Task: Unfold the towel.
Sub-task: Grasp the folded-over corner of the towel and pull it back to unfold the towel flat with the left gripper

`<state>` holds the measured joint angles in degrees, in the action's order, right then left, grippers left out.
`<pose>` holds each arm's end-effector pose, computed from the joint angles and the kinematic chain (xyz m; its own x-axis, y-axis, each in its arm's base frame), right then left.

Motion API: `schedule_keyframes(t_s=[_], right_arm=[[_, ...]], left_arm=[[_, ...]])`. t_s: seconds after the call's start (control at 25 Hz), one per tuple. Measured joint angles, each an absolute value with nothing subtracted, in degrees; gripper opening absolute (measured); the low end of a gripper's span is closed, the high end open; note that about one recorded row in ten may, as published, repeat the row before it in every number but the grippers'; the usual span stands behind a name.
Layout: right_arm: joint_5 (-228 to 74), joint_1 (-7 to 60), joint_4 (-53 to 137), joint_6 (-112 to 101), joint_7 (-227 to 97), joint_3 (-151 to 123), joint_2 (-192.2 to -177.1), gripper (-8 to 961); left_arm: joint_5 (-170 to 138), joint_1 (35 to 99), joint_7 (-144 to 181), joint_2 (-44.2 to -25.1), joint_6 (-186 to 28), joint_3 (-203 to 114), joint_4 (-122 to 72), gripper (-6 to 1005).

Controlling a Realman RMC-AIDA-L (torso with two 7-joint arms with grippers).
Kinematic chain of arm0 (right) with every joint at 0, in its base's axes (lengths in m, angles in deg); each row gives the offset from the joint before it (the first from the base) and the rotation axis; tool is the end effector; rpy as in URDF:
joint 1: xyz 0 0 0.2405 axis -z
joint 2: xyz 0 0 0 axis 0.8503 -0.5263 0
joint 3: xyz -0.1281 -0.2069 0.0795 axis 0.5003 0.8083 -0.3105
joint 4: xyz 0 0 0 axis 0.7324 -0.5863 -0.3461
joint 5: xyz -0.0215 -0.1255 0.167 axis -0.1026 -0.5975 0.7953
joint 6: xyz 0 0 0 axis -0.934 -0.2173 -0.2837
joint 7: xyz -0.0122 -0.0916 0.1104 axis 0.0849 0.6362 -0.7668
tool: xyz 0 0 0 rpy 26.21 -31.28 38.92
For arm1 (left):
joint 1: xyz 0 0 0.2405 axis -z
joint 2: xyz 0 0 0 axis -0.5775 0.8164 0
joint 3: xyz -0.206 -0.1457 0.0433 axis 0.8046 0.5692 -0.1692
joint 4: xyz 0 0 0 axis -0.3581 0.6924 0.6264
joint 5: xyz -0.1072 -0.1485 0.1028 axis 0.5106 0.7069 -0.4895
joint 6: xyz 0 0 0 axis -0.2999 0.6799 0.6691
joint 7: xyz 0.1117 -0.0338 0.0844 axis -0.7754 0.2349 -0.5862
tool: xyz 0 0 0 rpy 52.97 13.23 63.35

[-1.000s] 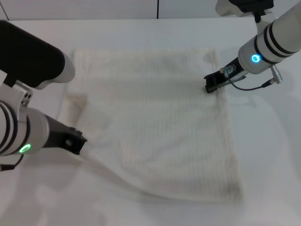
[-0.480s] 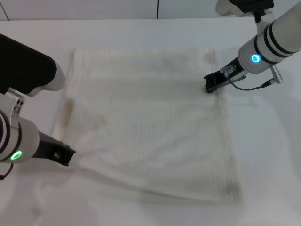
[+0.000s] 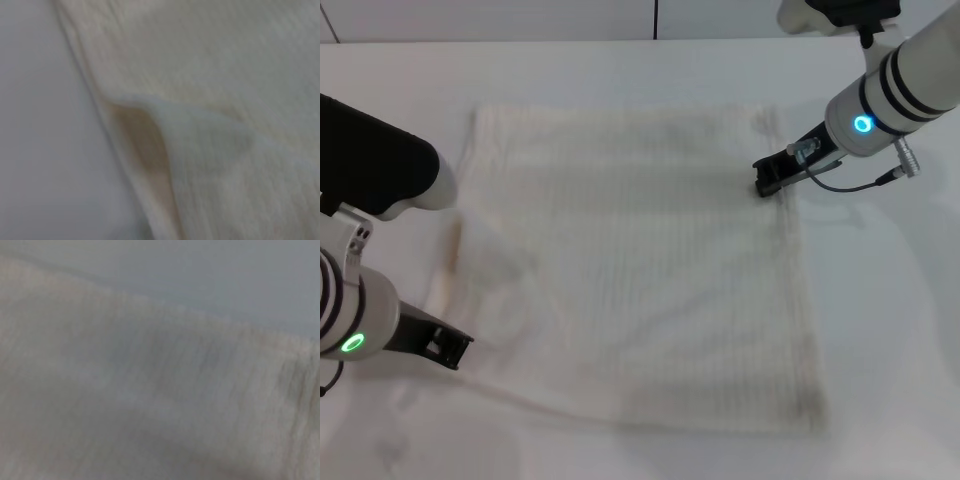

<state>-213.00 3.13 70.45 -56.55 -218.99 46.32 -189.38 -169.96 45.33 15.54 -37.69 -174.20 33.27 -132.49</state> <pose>0.2086 0.4334 -0.0458 0.4928 -0.8683 -0.0570 -0.7597 -0.3975 -0.5146 -0.1982 0.2637 -0.0087 0.5834 0.8035 -0.1185 0.5381 -0.4917 -0.6846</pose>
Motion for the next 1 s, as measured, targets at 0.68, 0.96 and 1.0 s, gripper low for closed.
schedule_keyframes(t_s=[0.68,0.96,1.0], right_arm=[[-213.7,4.0,72.9,-56.7,-218.8,46.4,-189.79,39],[-213.9,7.6,82.9,-58.2,-219.0,48.8,-190.75,55],[-213.8,7.6,83.2,-58.4,-219.1,48.8,-190.75,58]], left_arm=[[-170.1,45.4,14.9,-35.55,-173.6,37.5,-133.9,452],[-170.0,45.8,9.2,-37.02,-165.6,40.2,-133.4,450],[-170.0,46.1,8.6,-37.51,-165.6,40.2,-132.6,449]])
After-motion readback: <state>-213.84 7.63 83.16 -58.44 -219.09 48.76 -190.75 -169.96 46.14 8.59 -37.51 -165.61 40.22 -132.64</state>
